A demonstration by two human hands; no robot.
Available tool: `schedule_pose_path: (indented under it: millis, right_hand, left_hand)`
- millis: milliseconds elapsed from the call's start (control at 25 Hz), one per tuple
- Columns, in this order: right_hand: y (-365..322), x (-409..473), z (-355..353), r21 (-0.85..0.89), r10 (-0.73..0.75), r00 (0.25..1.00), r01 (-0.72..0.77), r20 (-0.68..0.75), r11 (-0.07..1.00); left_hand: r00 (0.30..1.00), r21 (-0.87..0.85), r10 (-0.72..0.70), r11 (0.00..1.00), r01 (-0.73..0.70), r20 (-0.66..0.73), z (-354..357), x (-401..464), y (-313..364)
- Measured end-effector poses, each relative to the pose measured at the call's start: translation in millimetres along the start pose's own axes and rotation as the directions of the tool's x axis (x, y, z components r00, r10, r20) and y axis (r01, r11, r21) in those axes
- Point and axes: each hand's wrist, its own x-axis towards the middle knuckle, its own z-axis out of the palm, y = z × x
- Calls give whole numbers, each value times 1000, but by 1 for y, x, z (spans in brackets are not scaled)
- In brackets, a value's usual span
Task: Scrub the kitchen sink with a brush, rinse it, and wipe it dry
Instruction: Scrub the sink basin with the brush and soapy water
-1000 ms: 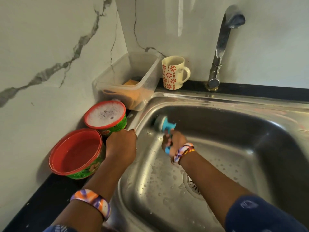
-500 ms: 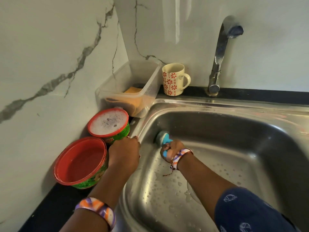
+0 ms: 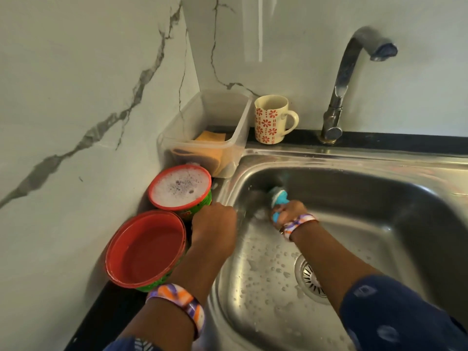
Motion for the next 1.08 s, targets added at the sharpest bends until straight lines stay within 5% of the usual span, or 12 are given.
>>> schedule_pose_path:
  millis: [120, 360, 440, 560, 600, 640, 840, 960, 1080]
  right_hand:
    - [27, 0, -10, -256, 73, 996, -83, -48, 963]
    - [25, -18, -13, -389, 112, 992, -82, 55, 918]
    - [28, -30, -41, -659, 227, 974, -164, 10, 734]
    - [27, -70, -79, -945, 511, 847, -270, -143, 183]
    - [25, -79, -81, -962, 550, 820, -254, -157, 103]
    - [22, -81, -76, -963, 547, 829, -228, -116, 141]
    - [-2, -39, -6, -653, 205, 974, -95, 95, 752]
    - [10, -50, -32, -728, 310, 949, -175, 55, 663]
    - [18, -97, -75, -889, 568, 822, -293, -47, 351]
  left_hand:
    - [999, -7, 48, 999, -48, -2, -3, -2, -4]
    - [992, 10, 121, 993, -120, -41, -5, -5, -7]
    - [991, -2, 129, 992, -129, -39, -6, -9, -6]
    - [990, 11, 133, 991, -132, -54, -6, -9, -8]
    - [991, 6, 126, 992, -126, -54, -6, -9, -9]
    - [992, -1, 120, 993, -120, -47, -5, -9, -9]
    - [995, -13, 95, 995, -95, -28, -5, -15, -7]
    - [996, -17, 80, 997, -81, -44, -3, -19, -5]
    - [995, -20, 93, 995, -94, -44, -1, -16, -5]
